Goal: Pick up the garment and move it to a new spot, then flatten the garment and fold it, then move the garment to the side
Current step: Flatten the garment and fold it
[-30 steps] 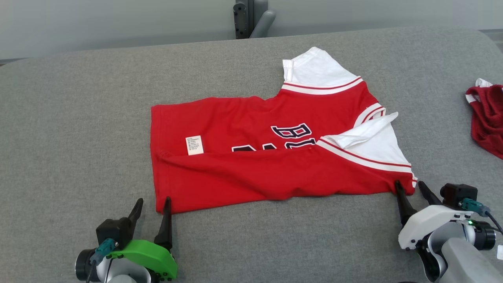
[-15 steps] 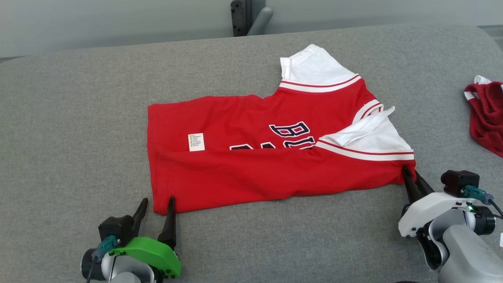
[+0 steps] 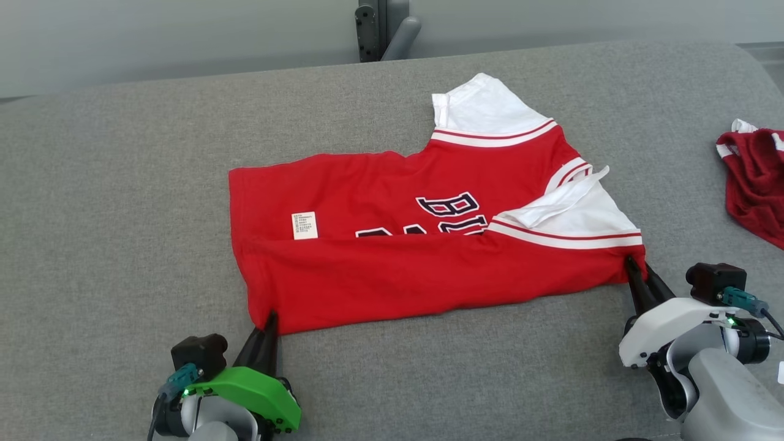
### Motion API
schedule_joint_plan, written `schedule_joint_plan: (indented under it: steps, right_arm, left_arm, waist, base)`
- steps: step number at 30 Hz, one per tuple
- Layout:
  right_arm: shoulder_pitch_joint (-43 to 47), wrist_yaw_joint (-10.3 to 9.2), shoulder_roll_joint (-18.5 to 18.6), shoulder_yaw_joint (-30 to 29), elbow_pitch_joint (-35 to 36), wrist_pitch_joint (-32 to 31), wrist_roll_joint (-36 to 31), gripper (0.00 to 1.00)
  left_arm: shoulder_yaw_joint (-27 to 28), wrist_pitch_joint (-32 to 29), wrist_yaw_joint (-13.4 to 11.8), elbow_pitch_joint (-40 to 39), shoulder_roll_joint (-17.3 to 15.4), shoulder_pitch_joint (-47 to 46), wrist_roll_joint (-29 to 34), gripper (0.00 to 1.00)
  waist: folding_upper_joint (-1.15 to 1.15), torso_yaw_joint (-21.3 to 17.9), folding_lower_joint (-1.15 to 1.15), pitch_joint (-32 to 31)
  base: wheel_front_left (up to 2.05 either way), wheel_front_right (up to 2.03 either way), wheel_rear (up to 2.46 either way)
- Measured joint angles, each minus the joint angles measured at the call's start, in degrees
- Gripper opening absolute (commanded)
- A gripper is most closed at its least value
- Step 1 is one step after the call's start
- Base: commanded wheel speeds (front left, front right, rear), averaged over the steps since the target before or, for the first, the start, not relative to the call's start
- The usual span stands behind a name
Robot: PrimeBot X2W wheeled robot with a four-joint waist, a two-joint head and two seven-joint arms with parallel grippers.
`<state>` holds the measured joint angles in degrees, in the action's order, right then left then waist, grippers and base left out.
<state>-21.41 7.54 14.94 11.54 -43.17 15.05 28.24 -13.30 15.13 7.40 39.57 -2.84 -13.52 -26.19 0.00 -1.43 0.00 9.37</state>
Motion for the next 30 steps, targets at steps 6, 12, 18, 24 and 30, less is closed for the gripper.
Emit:
schedule_joint_plan:
  steps: [6,12,18,24,30]
  right_arm:
    - [0.44,0.00,0.12,-0.13,-1.02,0.00,0.69,0.00]
    - [1.21,0.00,0.62,1.26,-3.08,0.00,2.63,0.00]
    - [1.44,0.00,1.13,3.72,-4.67,0.00,5.56,0.00]
    - [3.84,0.01,1.88,5.86,-5.75,0.00,8.15,0.00]
    - [7.55,0.02,2.37,7.68,-6.14,0.00,11.05,0.00]
  left_arm:
    - [0.49,0.00,0.09,-3.03,-0.11,0.62,-0.67,0.00]
    - [0.44,0.00,0.12,-4.36,-0.75,3.08,-1.07,0.00]
    - [1.08,0.00,0.13,-4.89,-1.37,5.64,-1.05,0.00]
    - [1.70,0.00,0.15,-4.36,-1.85,9.30,-0.88,0.00]
    - [1.34,-0.01,0.16,-2.93,-1.97,12.89,-0.37,0.00]
  waist:
    - [0.00,0.35,0.00,-2.74]
    - [0.00,0.52,0.00,-7.95]
    - [0.00,0.57,0.00,-13.33]
    - [0.00,0.60,0.00,-18.15]
    - [0.00,0.82,0.00,-21.10]
  base:
    - [0.00,0.00,0.00]
    - [0.00,0.00,0.00]
    - [0.00,0.00,0.00]
    - [0.00,0.00,0.00]
    - [0.00,0.00,0.00]
